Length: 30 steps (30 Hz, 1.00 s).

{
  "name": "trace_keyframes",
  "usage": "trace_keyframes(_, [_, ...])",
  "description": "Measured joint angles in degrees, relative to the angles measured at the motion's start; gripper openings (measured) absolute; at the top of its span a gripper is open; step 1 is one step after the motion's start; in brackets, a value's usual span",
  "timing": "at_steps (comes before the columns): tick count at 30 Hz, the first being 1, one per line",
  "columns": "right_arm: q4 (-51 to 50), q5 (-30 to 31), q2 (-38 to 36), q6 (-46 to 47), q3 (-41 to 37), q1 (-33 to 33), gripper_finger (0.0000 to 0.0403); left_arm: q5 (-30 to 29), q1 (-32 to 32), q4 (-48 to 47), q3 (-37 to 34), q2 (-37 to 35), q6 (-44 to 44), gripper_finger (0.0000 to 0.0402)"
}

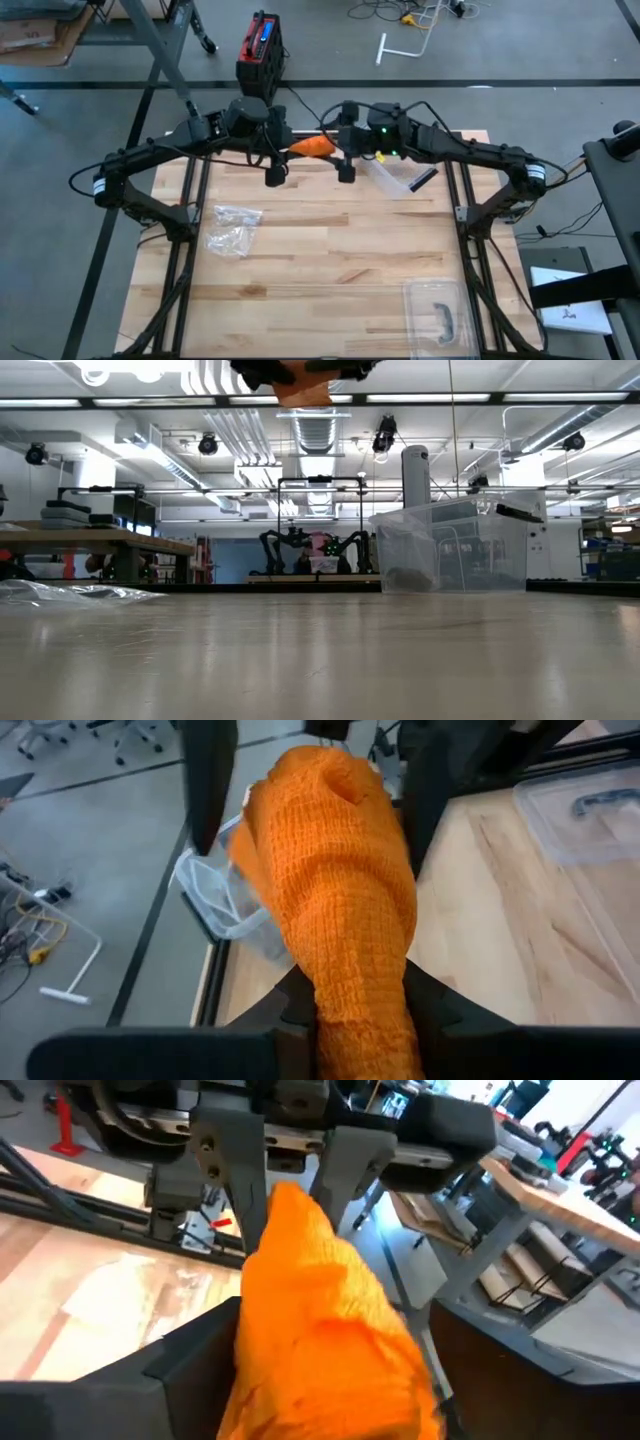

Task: Roll bandage
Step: Roll the orange bandage on the table

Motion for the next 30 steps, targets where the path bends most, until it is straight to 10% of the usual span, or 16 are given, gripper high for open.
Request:
trace_keyframes(12, [-2.7,-4.5,0.1,1.1,0.0,-2.2,0.0173,0.0,-0.2,-0.3,0.0,-0.3,3.3,0.0073])
trace_keyframes(20, [-3.9,-4.2,-1.5,-9.6,0.0,-2.2,0.0061,-1.8,-0.8,-3.6,0.0,-1.9,1.4,0.0168])
trace_keyframes(30, [-18.1,2.7,-12.7,-15.7,-1.9,-0.6,0.0052,-6.6,-1.5,-24.3,-0.8,-4.4,-20.8,0.0283])
